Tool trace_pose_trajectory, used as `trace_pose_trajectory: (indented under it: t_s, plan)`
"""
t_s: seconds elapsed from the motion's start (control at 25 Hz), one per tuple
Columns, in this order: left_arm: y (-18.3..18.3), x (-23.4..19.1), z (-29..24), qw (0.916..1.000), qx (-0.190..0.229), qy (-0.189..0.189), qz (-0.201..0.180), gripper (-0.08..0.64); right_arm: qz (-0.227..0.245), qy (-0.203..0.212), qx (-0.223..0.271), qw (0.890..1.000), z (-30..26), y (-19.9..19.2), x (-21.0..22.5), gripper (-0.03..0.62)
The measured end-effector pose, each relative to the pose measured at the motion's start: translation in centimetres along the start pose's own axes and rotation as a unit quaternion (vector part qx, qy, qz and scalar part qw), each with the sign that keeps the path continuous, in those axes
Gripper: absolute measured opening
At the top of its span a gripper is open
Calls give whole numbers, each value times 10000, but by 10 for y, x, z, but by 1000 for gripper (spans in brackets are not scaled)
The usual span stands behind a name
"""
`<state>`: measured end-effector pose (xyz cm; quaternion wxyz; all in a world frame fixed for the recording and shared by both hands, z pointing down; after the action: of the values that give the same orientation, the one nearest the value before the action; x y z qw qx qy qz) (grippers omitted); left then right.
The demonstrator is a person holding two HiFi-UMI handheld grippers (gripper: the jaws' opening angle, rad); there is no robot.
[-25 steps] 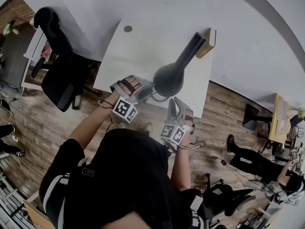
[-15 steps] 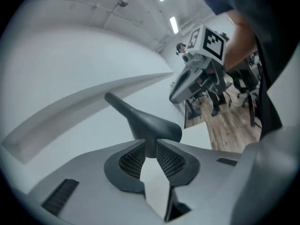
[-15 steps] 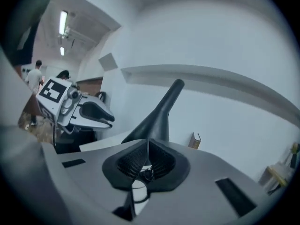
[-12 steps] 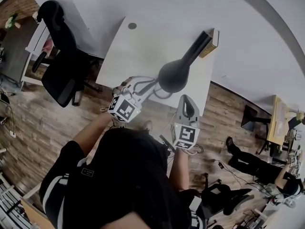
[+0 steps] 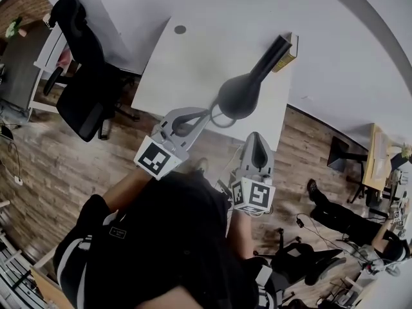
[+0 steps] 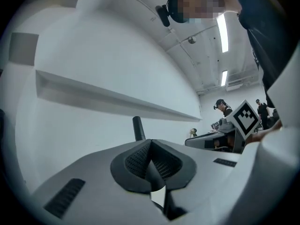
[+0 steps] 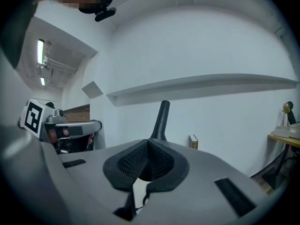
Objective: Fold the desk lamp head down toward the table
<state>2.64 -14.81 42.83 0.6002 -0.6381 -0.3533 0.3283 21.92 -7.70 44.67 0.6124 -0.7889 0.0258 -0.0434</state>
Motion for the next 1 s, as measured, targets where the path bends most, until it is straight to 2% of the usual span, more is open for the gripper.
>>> trace_pose_trajectory:
  t_s: [0.48,1.0]
  plan:
    - [-7,16,0,9996,-4,-224,174,25,-163,14,-256,9995,12,-11,-7,14]
    - [-10,18,1,9993,-57,-175,320,25,-158,88,-236,9996,15,-9,-7,14]
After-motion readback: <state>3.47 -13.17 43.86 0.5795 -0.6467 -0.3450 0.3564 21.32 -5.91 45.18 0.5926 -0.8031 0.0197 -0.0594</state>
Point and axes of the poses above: the fingertips, and each gripper's own axes: z backward along the fingers, x to its right, y out of its top, the point moved 7 cm from there along z, backward along the fingers, and after that the axes turned 8 degrees about -x, right-handed, at the moved point
